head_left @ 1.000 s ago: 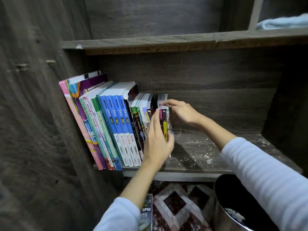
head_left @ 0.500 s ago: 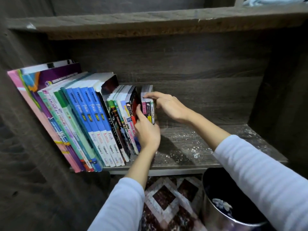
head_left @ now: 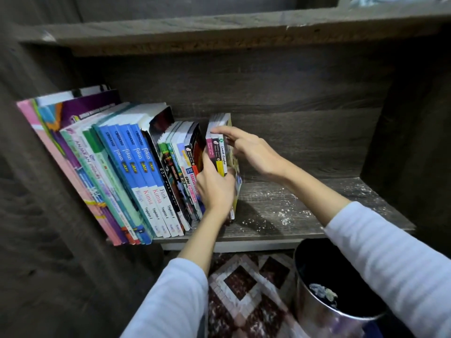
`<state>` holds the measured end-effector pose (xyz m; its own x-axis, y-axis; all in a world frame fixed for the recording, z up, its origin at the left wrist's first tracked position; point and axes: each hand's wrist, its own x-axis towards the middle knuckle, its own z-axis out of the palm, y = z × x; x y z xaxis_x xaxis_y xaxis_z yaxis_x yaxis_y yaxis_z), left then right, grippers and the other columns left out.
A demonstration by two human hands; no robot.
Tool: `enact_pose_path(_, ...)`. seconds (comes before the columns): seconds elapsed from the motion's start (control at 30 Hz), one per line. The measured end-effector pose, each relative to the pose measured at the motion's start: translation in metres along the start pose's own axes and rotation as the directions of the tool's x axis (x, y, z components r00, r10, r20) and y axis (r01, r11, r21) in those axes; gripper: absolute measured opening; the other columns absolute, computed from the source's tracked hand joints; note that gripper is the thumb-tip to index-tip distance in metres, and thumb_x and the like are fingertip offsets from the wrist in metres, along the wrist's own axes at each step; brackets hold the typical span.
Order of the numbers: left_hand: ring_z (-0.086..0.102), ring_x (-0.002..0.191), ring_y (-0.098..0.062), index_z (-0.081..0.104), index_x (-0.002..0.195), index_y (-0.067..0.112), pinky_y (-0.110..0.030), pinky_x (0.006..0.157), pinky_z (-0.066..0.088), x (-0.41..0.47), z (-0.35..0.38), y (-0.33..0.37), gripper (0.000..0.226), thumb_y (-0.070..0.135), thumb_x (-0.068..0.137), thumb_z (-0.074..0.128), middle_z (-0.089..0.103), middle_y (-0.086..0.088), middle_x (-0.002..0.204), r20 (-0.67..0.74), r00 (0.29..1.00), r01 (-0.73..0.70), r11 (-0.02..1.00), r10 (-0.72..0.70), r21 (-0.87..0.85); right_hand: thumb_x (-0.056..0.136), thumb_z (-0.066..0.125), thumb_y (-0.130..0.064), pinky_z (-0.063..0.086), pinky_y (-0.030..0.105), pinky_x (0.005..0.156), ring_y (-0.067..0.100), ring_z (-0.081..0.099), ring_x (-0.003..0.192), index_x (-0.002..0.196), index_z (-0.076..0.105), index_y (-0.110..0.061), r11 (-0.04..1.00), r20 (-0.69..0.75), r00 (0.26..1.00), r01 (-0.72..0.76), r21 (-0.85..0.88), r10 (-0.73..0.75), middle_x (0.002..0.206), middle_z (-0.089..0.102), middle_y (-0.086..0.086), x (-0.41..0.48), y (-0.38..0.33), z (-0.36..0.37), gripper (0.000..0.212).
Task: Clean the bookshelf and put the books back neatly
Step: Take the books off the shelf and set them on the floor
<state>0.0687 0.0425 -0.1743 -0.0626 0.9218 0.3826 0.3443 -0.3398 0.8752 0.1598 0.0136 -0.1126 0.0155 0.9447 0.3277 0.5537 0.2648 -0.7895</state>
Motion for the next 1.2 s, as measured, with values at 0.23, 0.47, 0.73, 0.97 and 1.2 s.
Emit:
enact_pose_path(0.23, 0.046, 0.084, -0.007, 0.055, 0.114, 0.020, -0.017, 0.063, 0.024, -0.021, -0.057, 0.047, 0.033, 0.027, 0.084, 0.066, 0.057, 0.011, 0.086, 0.008, 0.989, -0.147, 0.983, 0.148, -0.113, 0.067, 0.050, -0.005, 0.038, 0.034, 0.107, -0.007, 0.034, 0.130, 0.140, 0.028, -0.048, 0.980, -0.137, 0.988, 0.089, 0.178, -0.065, 0.152, 0.028, -0.012, -0.027, -0.022, -0.014, 0.087)
enact_pose_path(0.47, 0.062, 0.099, -0.011, 0.053, 0.089, 0.036, -0.037, 0.089, 0.052, -0.055, -0.128, 0.053, 0.027, 0.029, 0.076, 0.076, 0.066, 0.010, 0.101, 0.147, 0.952, -0.216, 0.928, 0.269, -0.304, 0.074, 0.056, 0.013, 0.039, 0.030, 0.099, 0.012, 0.038, 0.128, 0.150, -0.007, -0.021, 0.962, -0.168, 0.974, -0.108, 0.252, 0.153, 0.150, 0.028, 0.005, -0.056, -0.031, -0.011, 0.104)
enact_pose_path(0.73, 0.067, 0.086, -0.003, 0.057, 0.096, 0.025, -0.023, 0.078, 0.055, -0.092, -0.188, 0.010, 0.034, 0.006, 0.075, 0.076, 0.068, 0.008, 0.100, 0.360, 0.914, -0.068, 0.945, 0.188, -0.320, 0.064, 0.045, 0.023, 0.036, 0.013, 0.037, 0.012, 0.051, 0.066, 0.092, 0.047, -0.015, 0.892, -0.129, 0.951, -0.209, 0.402, 0.281, 0.077, 0.054, 0.001, -0.116, -0.031, 0.060, 0.047)
enact_pose_path(0.97, 0.071, 0.082, -0.016, 0.052, 0.115, 0.004, -0.028, 0.067, 0.058, -0.111, -0.221, -0.072, 0.043, -0.009, 0.076, 0.065, 0.068, -0.009, 0.104, 0.508, 0.847, 0.361, 0.870, -0.155, -0.337, 0.079, 0.050, 0.016, 0.044, 0.017, 0.065, 0.006, 0.052, 0.086, 0.126, 0.033, -0.013, 0.879, 0.065, 0.941, -0.335, 0.339, 0.333, 0.099, 0.054, -0.001, -0.156, 0.007, 0.137, 0.057)
enact_pose_path(1.2, 0.069, 0.080, -0.017, 0.042, 0.122, 0.014, -0.029, 0.065, 0.059, -0.122, -0.202, -0.161, 0.051, -0.009, 0.081, 0.061, 0.066, -0.008, 0.105, 0.509, 0.754, 0.609, 0.732, -0.415, -0.306, 0.083, 0.055, 0.003, 0.039, 0.009, 0.053, 0.001, 0.046, 0.075, 0.124, 0.033, -0.012, 0.823, 0.311, 0.840, -0.520, 0.228, 0.444, 0.101, 0.045, 0.005, -0.166, 0.068, 0.192, 0.049)
